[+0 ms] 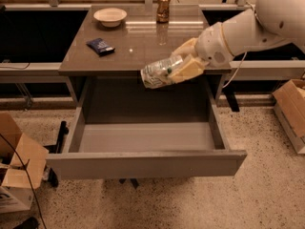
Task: Place 7up can into top drawer
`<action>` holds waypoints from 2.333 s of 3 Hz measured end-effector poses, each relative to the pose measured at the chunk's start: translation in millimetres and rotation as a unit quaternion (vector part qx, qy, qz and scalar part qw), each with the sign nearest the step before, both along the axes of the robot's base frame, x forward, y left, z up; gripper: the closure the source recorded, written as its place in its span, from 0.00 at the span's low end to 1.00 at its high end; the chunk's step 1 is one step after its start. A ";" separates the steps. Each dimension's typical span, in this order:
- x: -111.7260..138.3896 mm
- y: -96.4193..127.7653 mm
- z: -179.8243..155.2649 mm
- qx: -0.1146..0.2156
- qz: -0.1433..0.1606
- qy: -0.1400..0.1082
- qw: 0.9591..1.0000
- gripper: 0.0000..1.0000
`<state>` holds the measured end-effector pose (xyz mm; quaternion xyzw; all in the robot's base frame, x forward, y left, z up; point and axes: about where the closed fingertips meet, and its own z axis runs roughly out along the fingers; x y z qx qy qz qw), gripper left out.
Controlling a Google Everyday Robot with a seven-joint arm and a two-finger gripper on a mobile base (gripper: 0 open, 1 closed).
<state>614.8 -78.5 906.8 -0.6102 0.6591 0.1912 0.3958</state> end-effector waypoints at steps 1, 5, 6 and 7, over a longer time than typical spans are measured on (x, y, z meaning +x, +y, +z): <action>-8.6 -6.9 -48.4 0.009 -0.033 0.046 0.998 1.00; 20.3 -19.1 -176.4 0.038 -0.145 0.134 0.980 0.55; 14.8 -17.8 -195.3 0.040 -0.156 0.162 0.974 0.31; -8.5 -25.2 -205.6 0.035 -0.171 0.196 0.965 0.07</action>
Offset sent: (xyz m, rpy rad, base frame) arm -0.0070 -0.0254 -0.1444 0.0192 0.2494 -0.1943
